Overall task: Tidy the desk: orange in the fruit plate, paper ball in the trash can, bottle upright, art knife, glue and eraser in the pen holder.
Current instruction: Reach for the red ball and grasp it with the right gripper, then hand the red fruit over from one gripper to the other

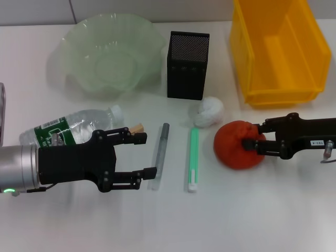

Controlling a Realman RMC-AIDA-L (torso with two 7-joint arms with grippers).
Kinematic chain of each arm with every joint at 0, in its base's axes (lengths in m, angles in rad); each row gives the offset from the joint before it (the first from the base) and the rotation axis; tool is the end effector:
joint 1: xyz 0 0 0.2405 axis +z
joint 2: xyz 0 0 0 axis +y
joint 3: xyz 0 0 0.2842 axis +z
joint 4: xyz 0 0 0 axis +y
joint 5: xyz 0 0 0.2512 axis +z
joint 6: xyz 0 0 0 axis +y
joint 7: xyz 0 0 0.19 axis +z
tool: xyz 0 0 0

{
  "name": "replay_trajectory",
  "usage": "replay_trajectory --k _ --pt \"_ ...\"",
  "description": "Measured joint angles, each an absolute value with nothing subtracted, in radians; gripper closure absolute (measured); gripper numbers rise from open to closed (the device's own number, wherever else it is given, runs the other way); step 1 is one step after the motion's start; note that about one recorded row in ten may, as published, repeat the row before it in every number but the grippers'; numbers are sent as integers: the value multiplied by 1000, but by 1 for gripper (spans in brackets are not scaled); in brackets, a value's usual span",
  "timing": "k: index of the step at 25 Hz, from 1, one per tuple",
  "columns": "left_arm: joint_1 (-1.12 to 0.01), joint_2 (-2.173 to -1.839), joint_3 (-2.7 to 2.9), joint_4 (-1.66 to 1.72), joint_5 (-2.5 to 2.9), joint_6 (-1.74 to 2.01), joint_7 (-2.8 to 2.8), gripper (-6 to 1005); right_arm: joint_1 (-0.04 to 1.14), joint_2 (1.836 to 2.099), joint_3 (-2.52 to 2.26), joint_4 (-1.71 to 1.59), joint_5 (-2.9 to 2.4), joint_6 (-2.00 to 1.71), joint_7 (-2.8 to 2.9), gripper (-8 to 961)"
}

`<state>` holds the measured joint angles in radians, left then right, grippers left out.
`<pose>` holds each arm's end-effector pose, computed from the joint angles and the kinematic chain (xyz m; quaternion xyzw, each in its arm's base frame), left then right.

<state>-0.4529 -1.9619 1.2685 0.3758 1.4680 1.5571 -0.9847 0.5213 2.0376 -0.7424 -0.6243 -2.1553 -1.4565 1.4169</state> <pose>-0.3050 0.3291 -0.0913 -0.9528 -0.1120 -0.2742 0.0670 0.3357 0.3850 -0.0601 -0.9523 0.2459 0.1293 0.1259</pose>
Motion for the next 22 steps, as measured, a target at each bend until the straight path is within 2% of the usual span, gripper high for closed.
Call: replay_trajectory --k 6,11,16,22 --pt "-452 -1962 1269 376 1468 1557 -985 285 519 2037 -741 -628 -2153 -1459 1412 483" --pt "-451 -1964 1264 376 1468 1552 -985 289 518 2037 -732 -632 -2146 -1480 1385 718" --pt "-451 -1965 1262 376 1468 1552 -992 293 496 2034 -728 -634 -2062 -1545 1330 827" --pt "-452 -1971 1261 376 1466 1551 -994 298 422 2026 -715 -630 -1861 -1666 1201 868"
